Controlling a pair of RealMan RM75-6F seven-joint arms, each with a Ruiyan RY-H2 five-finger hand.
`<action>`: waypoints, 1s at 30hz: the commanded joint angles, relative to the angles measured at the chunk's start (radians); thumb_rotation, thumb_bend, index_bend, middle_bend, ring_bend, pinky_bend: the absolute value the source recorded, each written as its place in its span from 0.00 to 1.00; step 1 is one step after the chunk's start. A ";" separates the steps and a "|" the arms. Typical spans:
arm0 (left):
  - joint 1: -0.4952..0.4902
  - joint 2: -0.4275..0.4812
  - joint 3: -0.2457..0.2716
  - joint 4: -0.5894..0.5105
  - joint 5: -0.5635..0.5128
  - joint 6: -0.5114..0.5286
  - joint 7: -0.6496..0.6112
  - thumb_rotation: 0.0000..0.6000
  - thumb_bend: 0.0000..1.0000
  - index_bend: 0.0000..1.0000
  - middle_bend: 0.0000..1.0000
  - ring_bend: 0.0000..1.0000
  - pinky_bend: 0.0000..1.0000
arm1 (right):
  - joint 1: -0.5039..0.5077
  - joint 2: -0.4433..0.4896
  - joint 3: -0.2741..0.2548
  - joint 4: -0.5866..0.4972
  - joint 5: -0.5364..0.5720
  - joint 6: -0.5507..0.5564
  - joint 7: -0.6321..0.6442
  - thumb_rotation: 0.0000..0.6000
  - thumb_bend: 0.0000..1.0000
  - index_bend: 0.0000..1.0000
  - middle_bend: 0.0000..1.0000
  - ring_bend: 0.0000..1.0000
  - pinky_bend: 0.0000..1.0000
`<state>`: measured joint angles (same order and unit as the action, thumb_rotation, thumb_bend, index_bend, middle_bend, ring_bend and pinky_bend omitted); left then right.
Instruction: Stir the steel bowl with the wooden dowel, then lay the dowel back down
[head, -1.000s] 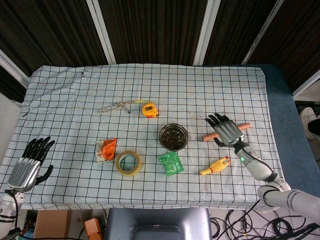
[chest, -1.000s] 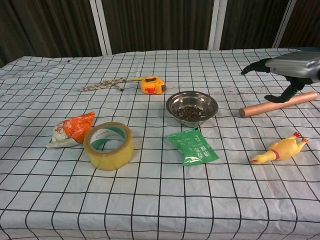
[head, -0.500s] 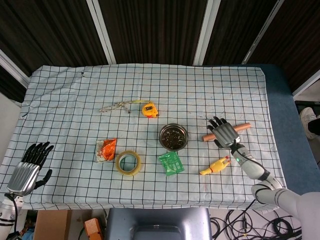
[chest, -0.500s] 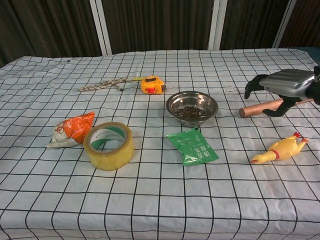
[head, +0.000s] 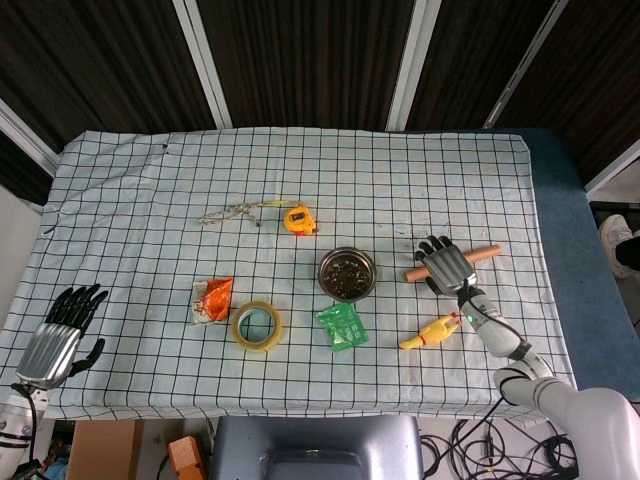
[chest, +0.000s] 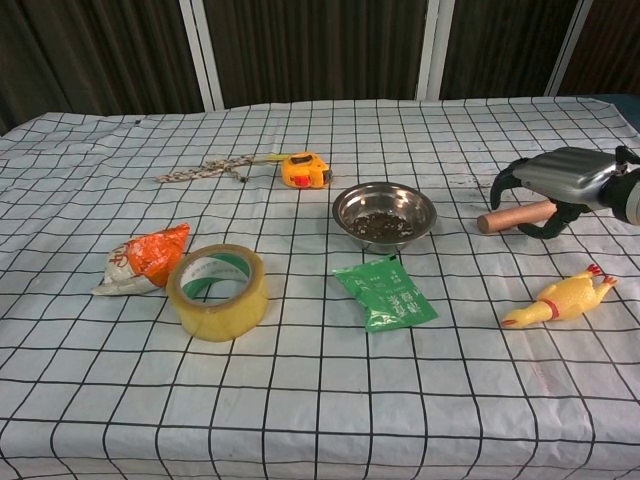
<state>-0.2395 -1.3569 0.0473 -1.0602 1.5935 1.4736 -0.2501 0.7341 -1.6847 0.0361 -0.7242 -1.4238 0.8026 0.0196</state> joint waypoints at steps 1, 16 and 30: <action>0.001 0.000 -0.002 0.001 0.000 -0.002 -0.001 1.00 0.42 0.00 0.01 0.00 0.02 | -0.005 -0.005 0.003 0.011 -0.003 0.007 0.012 1.00 0.38 0.32 0.19 0.10 0.18; 0.002 -0.001 -0.012 0.007 -0.002 -0.023 -0.009 1.00 0.42 0.00 0.01 0.00 0.02 | -0.024 -0.058 0.002 0.101 -0.025 0.052 0.002 1.00 0.38 0.52 0.29 0.23 0.28; 0.009 0.010 -0.023 -0.005 -0.002 -0.013 -0.003 1.00 0.42 0.00 0.02 0.00 0.02 | -0.053 -0.066 0.097 0.030 -0.029 0.312 0.232 1.00 0.38 0.86 0.55 0.55 0.55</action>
<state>-0.2308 -1.3470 0.0249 -1.0646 1.5914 1.4597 -0.2530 0.6919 -1.7594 0.0957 -0.6513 -1.4534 1.0411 0.1729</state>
